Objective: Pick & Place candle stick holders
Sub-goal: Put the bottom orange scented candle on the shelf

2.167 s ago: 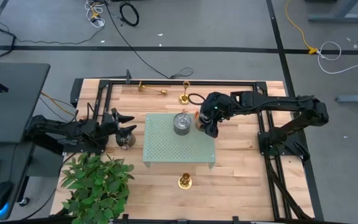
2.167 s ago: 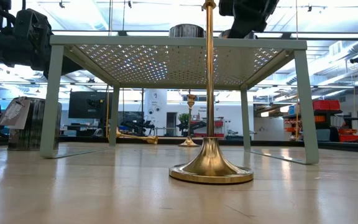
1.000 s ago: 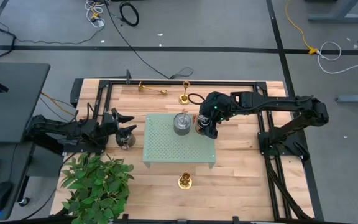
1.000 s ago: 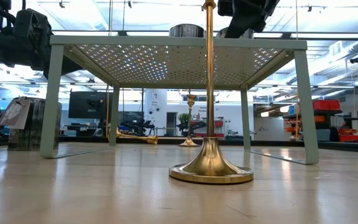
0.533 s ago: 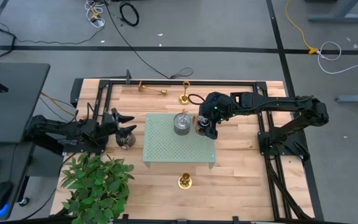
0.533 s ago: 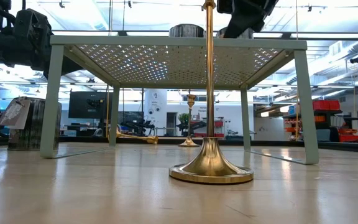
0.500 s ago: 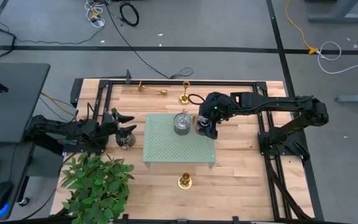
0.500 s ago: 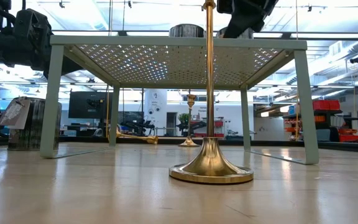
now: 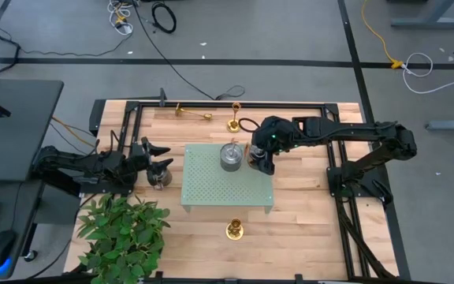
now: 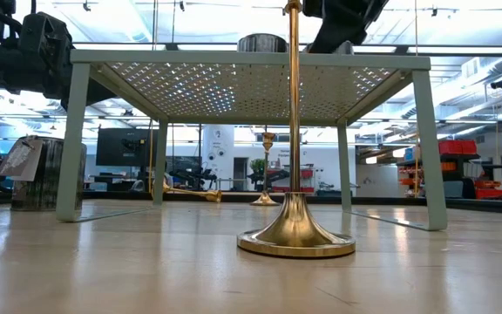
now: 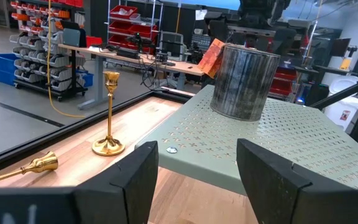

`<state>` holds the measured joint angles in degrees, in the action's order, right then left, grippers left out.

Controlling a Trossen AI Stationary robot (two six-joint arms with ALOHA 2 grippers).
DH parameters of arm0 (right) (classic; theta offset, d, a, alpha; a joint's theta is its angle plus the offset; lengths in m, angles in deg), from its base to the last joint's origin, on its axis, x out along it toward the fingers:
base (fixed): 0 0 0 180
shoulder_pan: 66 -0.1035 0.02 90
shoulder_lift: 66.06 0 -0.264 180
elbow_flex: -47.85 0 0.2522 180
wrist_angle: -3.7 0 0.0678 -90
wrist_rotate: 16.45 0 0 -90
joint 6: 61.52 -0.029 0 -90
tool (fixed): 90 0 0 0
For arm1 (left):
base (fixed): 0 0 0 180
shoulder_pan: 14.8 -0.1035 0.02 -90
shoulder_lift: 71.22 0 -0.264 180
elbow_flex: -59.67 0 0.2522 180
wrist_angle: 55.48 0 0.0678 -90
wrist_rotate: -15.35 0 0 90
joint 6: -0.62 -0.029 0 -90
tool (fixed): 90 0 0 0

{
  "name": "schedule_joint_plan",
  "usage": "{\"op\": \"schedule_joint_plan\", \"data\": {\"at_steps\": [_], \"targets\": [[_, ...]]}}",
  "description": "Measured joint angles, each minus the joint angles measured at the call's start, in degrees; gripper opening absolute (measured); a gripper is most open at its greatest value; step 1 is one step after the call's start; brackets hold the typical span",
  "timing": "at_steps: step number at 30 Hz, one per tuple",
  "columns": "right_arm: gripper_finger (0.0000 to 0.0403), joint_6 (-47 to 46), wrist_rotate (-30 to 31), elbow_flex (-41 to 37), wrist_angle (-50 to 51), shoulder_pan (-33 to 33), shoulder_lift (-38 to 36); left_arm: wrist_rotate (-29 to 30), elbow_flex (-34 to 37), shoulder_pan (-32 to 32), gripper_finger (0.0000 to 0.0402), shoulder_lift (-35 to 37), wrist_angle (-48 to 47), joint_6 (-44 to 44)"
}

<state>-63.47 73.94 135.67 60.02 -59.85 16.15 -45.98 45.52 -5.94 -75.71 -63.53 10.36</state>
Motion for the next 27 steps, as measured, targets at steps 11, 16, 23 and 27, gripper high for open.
{"op": "schedule_joint_plan", "data": {"at_steps": [11, 16, 23, 27], "targets": [[0.0396, -5.47, 11.17, 0.02, -3.19, -0.26, -0.02, -0.02, 0.00, -0.01, 0.0218, 0.00, 0.00, 0.00], [0.0396, -4.51, 3.66, 0.02, -3.00, -1.75, 0.00, -0.02, -0.02, 0.00, 0.0218, 0.00, 0.00, 0.00], [0.0396, -2.98, 4.22, 0.02, -2.72, -3.02, 0.00, -0.02, -0.02, -0.01, 0.0218, 0.00, 0.00, 0.00], [0.0396, -3.47, 6.51, 0.02, -0.45, -3.03, 0.00, -0.02, -0.02, 0.01, 0.0218, 0.00, 0.00, 0.00]]}}
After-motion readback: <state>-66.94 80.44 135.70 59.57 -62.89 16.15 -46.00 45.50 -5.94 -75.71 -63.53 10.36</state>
